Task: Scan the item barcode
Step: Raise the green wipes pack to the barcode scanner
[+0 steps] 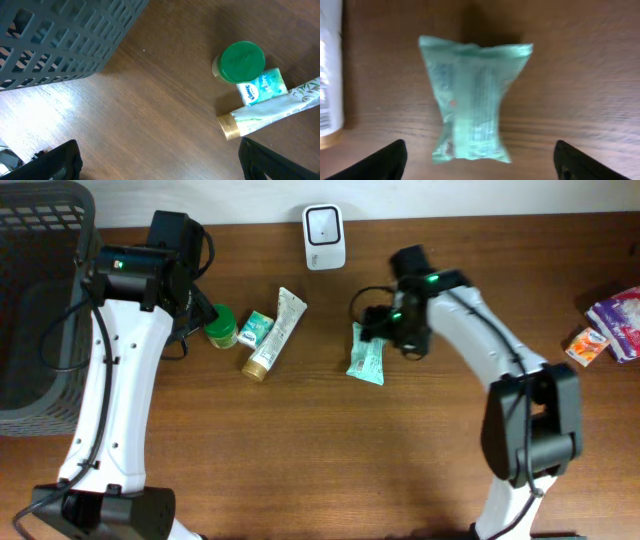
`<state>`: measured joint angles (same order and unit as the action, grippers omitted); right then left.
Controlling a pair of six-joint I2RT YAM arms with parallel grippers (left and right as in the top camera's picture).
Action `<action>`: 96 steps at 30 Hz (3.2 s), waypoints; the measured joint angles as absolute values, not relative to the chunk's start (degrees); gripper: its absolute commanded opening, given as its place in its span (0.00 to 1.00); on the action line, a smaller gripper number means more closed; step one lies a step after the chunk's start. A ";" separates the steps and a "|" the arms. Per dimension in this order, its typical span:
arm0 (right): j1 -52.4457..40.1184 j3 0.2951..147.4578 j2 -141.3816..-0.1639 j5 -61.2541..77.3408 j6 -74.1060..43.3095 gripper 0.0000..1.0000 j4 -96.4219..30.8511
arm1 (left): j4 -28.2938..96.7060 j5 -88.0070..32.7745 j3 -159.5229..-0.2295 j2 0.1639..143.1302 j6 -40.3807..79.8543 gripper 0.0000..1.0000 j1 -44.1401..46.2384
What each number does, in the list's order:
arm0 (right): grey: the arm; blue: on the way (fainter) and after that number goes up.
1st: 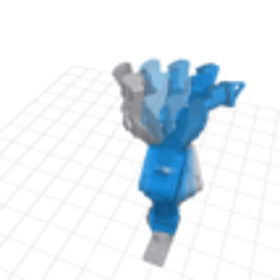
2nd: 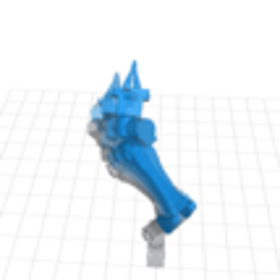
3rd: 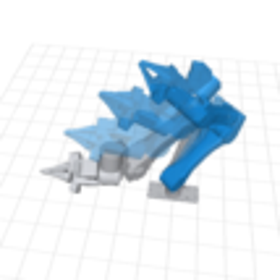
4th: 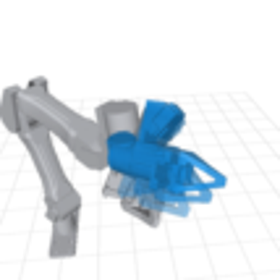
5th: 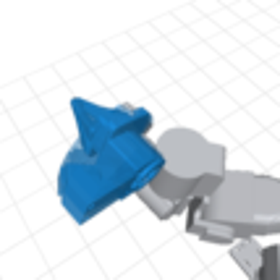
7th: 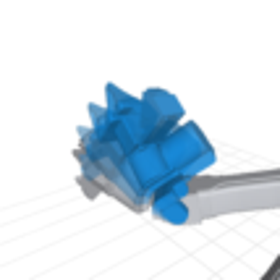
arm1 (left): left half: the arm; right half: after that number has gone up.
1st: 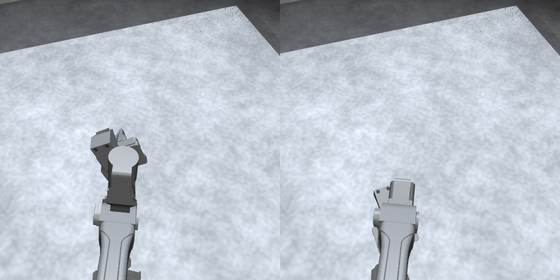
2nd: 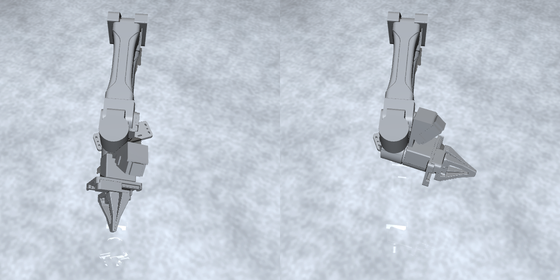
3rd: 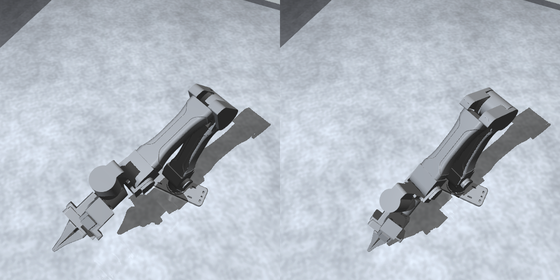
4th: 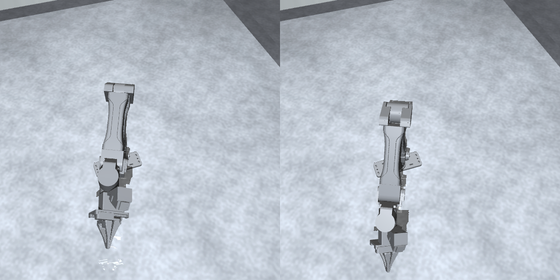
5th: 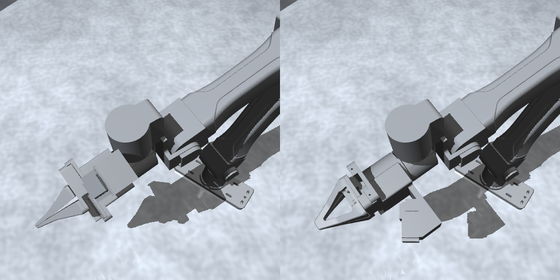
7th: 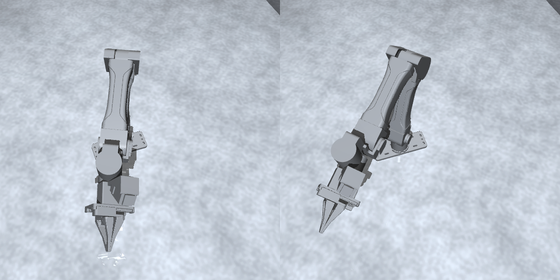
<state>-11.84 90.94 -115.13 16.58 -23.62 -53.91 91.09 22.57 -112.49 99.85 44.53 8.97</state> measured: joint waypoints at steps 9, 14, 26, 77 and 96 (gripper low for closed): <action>-2.85 77.23 -115.55 39.40 -16.29 0.90 -38.26 | 91.09 22.57 -112.49 99.85 44.53 0.99 8.97; -1.78 70.72 -115.61 47.13 -16.25 0.64 -29.15 | 91.09 22.57 -112.49 99.85 44.53 0.99 8.97; -1.41 69.52 -121.54 55.72 -20.03 0.46 -19.16 | 91.09 22.57 -112.49 99.85 44.53 0.99 8.97; -12.84 92.49 -110.26 51.72 -16.60 0.04 -16.21 | 91.09 22.57 -112.49 99.85 44.53 0.99 8.97; -14.11 93.01 -110.06 28.53 -16.75 0.04 -32.27 | 91.07 22.55 -112.49 99.85 44.53 0.99 8.97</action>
